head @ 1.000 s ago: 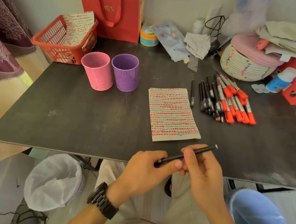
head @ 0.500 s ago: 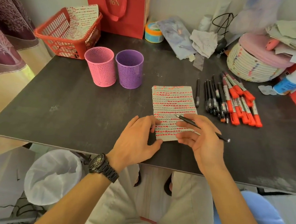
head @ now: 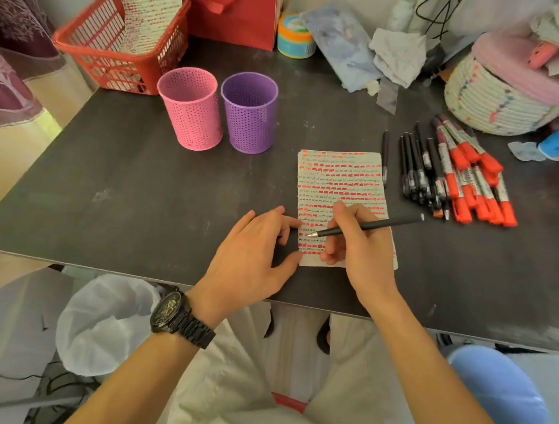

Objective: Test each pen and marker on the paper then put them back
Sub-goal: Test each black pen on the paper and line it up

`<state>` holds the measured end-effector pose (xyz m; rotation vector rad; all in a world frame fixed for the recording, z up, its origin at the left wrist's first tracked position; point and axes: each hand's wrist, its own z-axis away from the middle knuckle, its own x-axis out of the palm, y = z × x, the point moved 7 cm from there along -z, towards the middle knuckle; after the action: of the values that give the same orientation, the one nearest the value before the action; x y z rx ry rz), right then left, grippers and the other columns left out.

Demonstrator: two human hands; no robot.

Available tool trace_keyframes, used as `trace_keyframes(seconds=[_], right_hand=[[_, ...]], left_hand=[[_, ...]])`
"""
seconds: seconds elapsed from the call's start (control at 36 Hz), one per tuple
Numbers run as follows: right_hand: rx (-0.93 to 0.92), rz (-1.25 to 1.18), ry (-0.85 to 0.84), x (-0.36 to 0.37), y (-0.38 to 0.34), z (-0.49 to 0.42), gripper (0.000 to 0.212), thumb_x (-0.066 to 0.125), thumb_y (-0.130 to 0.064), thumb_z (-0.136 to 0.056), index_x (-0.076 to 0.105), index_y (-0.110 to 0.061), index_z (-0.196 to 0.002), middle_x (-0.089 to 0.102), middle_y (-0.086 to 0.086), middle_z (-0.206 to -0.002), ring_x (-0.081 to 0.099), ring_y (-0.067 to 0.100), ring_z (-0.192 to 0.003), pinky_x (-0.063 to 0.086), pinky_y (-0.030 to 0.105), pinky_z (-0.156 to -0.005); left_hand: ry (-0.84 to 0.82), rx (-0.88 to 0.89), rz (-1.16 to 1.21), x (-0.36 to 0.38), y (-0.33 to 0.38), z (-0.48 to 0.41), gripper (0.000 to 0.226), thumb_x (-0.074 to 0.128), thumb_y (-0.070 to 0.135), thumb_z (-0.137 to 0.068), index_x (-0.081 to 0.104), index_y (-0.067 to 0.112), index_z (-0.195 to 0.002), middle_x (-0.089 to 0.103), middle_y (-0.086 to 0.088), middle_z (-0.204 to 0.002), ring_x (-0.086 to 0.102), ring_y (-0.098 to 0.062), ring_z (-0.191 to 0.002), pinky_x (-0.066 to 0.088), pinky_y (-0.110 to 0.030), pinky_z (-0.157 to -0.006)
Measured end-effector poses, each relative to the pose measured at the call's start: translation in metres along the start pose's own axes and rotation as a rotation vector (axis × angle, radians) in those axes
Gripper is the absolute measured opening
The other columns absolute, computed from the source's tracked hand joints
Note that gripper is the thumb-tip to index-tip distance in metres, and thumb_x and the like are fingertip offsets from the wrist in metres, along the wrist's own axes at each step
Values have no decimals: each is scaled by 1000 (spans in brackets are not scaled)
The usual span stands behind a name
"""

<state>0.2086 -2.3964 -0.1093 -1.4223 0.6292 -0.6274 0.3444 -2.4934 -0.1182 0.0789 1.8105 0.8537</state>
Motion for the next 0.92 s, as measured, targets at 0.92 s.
trace_keyframes(seconds=[0.92], right_hand=[[-235, 475, 34, 7, 1, 7, 29, 70, -26, -92, 56, -27, -66, 64, -12, -53, 63, 6, -49, 44, 14, -55]], left_hand=[[41, 30, -52, -1, 5, 3, 28, 61, 38, -82, 36, 28, -86, 60, 20, -136, 40, -8, -140, 20, -33, -119]])
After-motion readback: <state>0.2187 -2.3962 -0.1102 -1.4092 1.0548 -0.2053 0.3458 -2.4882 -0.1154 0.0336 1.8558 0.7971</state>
